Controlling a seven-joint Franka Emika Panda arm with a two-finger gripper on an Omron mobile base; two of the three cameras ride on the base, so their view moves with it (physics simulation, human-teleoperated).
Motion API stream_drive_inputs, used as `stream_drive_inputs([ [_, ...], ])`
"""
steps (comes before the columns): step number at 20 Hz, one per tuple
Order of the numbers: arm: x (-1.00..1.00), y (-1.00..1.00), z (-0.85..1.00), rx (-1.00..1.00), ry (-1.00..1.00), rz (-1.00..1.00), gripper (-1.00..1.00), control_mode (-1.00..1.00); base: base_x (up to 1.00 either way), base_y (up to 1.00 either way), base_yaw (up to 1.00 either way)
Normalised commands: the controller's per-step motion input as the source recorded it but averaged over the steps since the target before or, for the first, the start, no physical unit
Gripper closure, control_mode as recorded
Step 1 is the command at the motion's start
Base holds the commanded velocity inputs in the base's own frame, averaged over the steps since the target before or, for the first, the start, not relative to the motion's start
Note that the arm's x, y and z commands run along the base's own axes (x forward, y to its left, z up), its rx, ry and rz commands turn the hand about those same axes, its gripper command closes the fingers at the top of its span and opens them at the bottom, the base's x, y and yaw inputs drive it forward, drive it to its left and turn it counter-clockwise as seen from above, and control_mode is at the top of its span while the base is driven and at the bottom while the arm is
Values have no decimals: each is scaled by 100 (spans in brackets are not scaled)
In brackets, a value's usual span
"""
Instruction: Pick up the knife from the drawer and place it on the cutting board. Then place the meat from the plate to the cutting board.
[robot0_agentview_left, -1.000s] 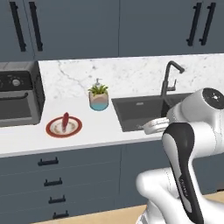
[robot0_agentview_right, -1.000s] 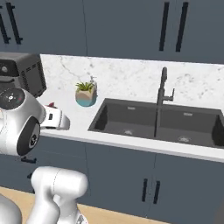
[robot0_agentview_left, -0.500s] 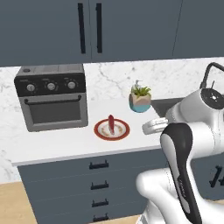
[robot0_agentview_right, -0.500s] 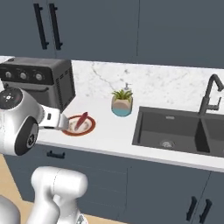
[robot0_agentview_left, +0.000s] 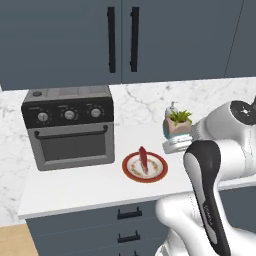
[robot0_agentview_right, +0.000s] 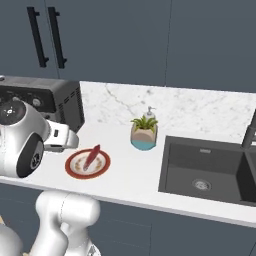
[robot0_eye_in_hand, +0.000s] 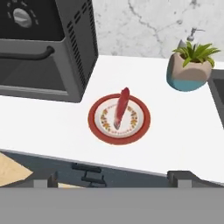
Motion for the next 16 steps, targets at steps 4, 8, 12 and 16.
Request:
stream_drive_inputs([
  [4, 76, 0, -40, 0, 3, -5, -100, -100, 0, 0, 0],
  [8, 85, 0, -74, 2, 12, -8, -100, -100, 0, 0, 0],
  [12, 62, 0, -70, 2, 9, -4, -100, -100, 0, 0, 0],
  [16, 45, 0, -54, 6, 6, -2, -100, -100, 0, 0, 0],
])
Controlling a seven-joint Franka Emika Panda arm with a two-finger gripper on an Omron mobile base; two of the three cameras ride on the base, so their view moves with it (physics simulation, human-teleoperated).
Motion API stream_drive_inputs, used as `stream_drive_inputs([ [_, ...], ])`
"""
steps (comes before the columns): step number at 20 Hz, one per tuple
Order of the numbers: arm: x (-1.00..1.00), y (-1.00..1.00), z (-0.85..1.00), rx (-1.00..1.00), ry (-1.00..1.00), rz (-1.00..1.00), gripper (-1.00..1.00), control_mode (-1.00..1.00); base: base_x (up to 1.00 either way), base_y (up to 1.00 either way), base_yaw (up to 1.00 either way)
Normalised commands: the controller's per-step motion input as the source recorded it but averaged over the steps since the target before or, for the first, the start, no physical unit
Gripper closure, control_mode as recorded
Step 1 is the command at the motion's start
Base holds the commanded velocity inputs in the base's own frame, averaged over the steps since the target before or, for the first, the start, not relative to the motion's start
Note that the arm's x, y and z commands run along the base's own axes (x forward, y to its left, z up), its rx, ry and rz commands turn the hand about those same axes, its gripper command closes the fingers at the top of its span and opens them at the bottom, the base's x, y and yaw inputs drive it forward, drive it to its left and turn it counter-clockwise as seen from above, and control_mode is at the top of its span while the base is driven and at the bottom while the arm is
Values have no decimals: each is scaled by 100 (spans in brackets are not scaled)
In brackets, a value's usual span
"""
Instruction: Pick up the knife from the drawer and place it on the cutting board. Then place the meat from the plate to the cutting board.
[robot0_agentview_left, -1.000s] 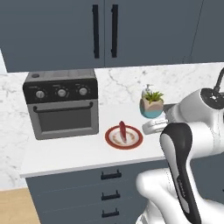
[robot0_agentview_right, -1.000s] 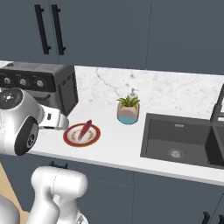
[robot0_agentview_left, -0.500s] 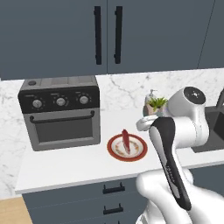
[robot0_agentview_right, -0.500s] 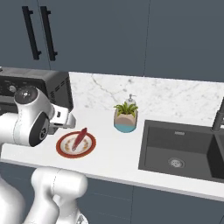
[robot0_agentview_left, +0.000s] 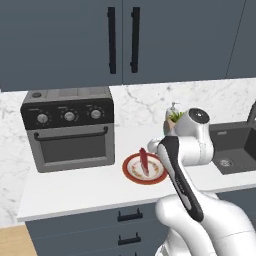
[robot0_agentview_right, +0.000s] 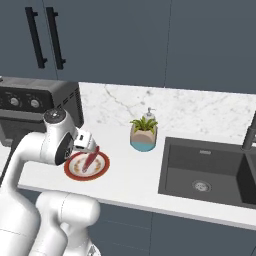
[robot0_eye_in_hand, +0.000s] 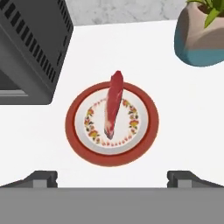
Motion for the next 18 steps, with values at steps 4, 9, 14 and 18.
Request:
stream_drive_inputs([
  [4, 25, 0, -29, 2, 5, -1, -100, -100, 0, 0, 0],
  [9, 22, 3, -27, 1, 5, -1, -100, -100, 0, 0, 0],
  [14, 20, 5, -19, 0, 6, -3, -100, -100, 0, 0, 0],
  [18, 11, 8, -7, 0, 3, -5, -100, -100, 0, 0, 0],
])
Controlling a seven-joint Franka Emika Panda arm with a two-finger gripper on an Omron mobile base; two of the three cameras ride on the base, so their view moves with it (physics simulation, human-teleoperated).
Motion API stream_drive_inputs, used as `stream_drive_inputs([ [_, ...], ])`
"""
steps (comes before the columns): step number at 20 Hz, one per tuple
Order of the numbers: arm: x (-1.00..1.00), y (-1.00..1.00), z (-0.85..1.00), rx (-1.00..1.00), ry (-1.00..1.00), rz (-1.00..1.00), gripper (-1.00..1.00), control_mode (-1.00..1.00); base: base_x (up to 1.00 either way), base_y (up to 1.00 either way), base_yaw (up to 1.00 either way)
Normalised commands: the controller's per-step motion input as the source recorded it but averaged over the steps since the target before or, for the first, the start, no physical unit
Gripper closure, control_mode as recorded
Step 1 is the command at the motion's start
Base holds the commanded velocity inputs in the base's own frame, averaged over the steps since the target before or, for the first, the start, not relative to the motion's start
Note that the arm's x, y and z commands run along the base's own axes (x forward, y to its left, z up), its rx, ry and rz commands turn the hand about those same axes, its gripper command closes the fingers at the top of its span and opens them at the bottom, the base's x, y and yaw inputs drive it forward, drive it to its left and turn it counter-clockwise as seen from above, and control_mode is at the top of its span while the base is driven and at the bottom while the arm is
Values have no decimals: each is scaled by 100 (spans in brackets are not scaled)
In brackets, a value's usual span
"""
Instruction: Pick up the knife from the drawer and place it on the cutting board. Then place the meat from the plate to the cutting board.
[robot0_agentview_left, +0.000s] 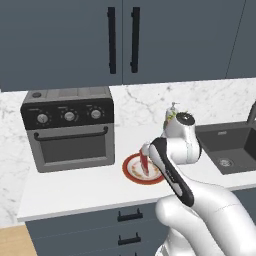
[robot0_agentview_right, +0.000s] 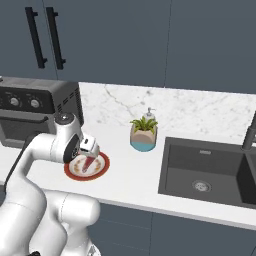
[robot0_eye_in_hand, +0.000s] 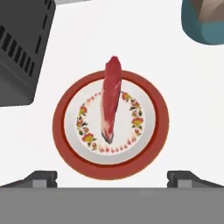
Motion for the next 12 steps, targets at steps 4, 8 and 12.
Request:
stream_drive_inputs([
  [4, 8, 10, -16, 0, 3, -5, -100, -100, 0, 0, 0],
  [8, 18, 9, -25, -1, 2, -4, -100, -100, 0, 0, 0],
  [12, 19, 0, -20, 0, 4, -2, -100, -100, 0, 0, 0],
])
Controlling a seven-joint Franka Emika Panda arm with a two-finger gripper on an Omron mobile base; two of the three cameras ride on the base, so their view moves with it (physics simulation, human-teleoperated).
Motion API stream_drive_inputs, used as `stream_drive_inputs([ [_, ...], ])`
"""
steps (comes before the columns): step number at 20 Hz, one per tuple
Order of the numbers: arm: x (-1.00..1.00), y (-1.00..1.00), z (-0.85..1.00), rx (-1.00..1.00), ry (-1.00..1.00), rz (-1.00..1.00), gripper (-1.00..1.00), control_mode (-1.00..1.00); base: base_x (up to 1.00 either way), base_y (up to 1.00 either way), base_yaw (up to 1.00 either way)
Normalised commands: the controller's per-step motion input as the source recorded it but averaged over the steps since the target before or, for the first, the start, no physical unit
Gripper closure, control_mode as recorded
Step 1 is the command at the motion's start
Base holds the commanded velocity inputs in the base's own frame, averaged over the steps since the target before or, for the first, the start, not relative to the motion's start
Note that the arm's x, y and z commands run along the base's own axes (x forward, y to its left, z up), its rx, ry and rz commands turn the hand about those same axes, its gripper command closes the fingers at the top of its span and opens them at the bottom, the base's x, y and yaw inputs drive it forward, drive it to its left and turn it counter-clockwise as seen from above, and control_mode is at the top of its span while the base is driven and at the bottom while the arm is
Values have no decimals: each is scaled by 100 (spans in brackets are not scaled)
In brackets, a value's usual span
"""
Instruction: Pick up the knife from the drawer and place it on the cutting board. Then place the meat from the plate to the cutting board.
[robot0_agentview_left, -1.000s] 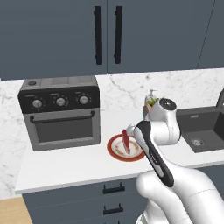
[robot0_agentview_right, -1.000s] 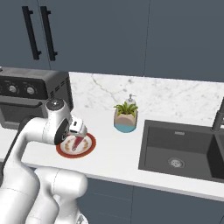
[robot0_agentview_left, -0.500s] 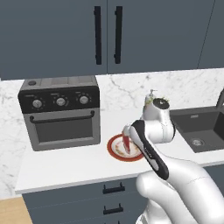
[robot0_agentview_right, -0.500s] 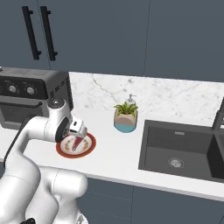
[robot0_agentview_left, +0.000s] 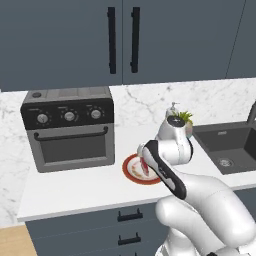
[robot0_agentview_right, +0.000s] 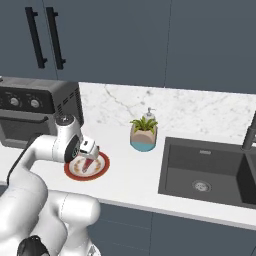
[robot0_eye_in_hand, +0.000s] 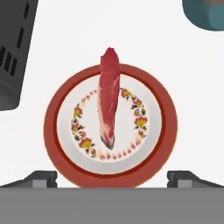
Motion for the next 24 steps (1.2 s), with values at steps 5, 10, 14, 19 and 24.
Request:
stream_drive_inputs([
  [5, 29, 0, -25, 0, 10, 0, -100, -100, 0, 0, 0],
  [10, 31, 0, -18, 0, 9, 0, -100, -100, 0, 0, 0],
  [14, 35, 0, -18, 0, 8, 0, -100, -100, 0, 0, 0],
  [19, 31, 0, -19, 0, 7, 0, -100, -100, 0, 0, 0],
  [24, 28, 0, -29, 0, 5, 0, -100, -100, 0, 0, 0],
])
